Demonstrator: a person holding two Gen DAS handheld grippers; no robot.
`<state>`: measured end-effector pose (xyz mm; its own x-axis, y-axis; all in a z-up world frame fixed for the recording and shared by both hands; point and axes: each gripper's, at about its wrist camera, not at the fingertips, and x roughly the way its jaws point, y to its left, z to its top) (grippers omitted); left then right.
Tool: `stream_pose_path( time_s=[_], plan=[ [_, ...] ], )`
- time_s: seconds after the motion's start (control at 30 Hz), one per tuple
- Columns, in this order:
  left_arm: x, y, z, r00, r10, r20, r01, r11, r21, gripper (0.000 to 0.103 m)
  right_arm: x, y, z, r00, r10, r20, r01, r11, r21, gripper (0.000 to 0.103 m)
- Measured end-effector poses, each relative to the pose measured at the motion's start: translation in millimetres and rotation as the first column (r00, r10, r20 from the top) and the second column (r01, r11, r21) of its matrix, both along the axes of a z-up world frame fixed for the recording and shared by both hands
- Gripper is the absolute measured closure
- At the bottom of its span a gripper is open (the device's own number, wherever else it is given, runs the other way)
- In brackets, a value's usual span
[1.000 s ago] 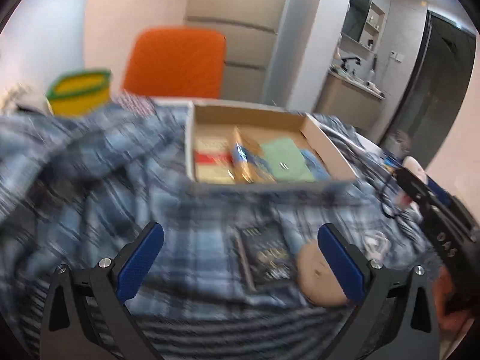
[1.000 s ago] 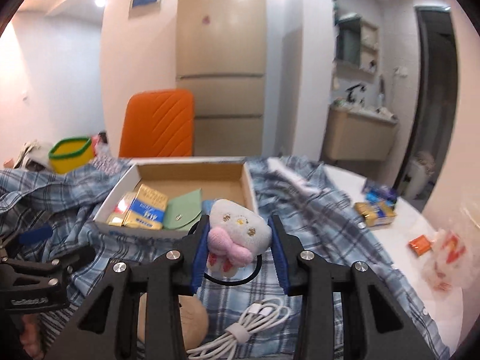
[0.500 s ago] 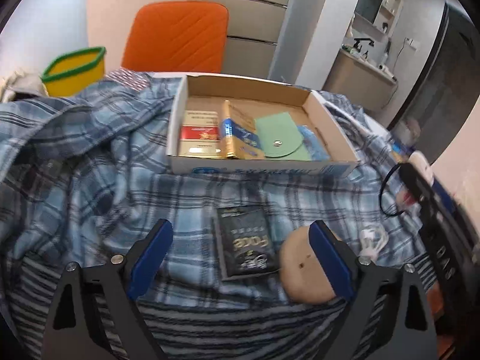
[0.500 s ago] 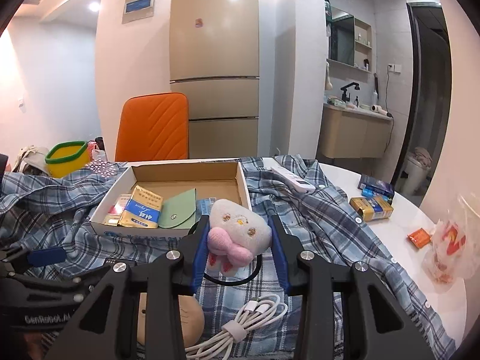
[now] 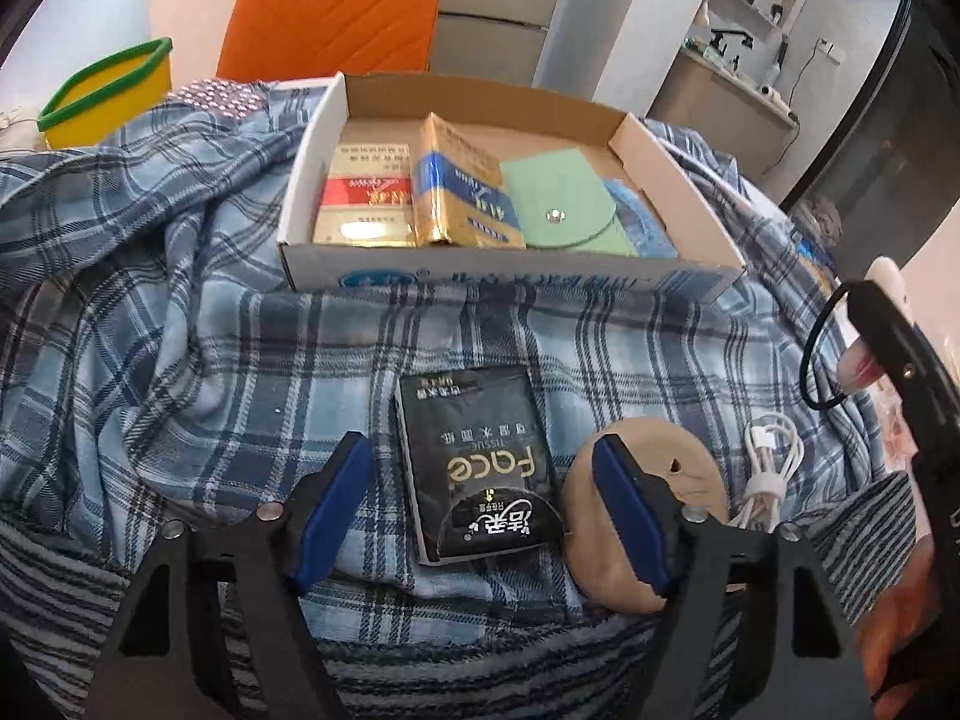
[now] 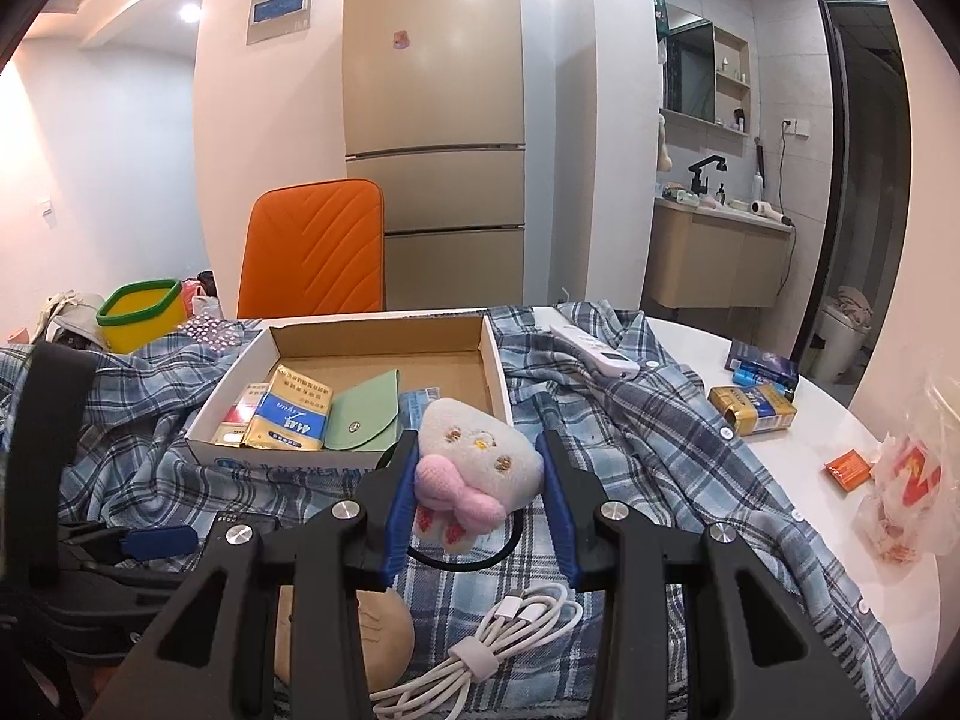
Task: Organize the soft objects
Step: 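Grasp the black Face tissue pack with the left tool while the right holds the plush, then carry the tissue pack and plush over the box and release both inside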
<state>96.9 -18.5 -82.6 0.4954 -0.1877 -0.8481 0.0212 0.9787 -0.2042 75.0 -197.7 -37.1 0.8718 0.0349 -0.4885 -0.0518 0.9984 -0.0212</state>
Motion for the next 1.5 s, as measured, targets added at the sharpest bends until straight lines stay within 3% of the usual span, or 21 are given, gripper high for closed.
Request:
stream_pose_path(
  time_s=[0.13, 0.27, 0.53, 0.63, 0.73, 0.9, 1.13, 1.23, 1.43, 1.5],
  plan=[
    [2, 1, -3, 1.000, 0.006, -0.009, -0.006, 1.000, -0.005, 0.031, 1, 0, -1, 1.000, 0.001, -0.009, -0.001, 1.000, 0.004, 0.063],
    [-1, -1, -3, 1.000, 0.017, 0.003, -0.017, 0.999, 0.030, 0.052, 2, -1, -3, 1.000, 0.007, -0.020, -0.007, 1.000, 0.010, 0.063],
    [-3, -3, -1, 1.000, 0.012, 0.023, -0.013, 0.999, 0.042, 0.057, 6, -1, -6, 0.999, 0.014, -0.043, -0.013, 1.000, 0.007, 0.063],
    [-11, -1, 9, 0.996, 0.009, 0.089, -0.011, 1.000, 0.016, 0.057, 6, -1, -5, 0.999, 0.013, -0.043, -0.012, 1.000, 0.009, 0.063],
    [-29, 1, 29, 0.976, -0.001, 0.220, 0.004, 1.000, -0.014, 0.057, 5, -1, -5, 0.999, 0.013, -0.040, -0.012, 1.000, 0.013, 0.063],
    [-49, 3, 48, 0.935, 0.007, 0.353, 0.003, 1.000, -0.026, 0.057, 6, 0, -4, 0.999, 0.021, -0.041, -0.020, 1.000, 0.016, 0.063],
    [-53, 2, 55, 0.919, 0.004, 0.395, 0.003, 1.000, -0.016, 0.058, 2, 0, -2, 0.999, 0.032, -0.021, -0.031, 0.999, 0.022, 0.063],
    [-63, 0, 62, 0.893, -0.003, 0.451, 0.009, 1.000, -0.011, 0.058, 0, 0, -1, 0.999, 0.037, -0.013, -0.036, 0.999, 0.027, 0.063],
    [-91, -15, 79, 0.803, -0.055, 0.593, 0.020, 0.998, 0.065, 0.058, 1, -1, -1, 0.998, 0.056, -0.018, -0.055, 0.997, 0.045, 0.063],
    [-95, -17, 87, 0.792, -0.067, 0.606, 0.023, 0.997, 0.079, 0.058, 0, -2, 1, 0.997, 0.072, -0.007, -0.072, 0.996, 0.054, 0.063]
  ],
)
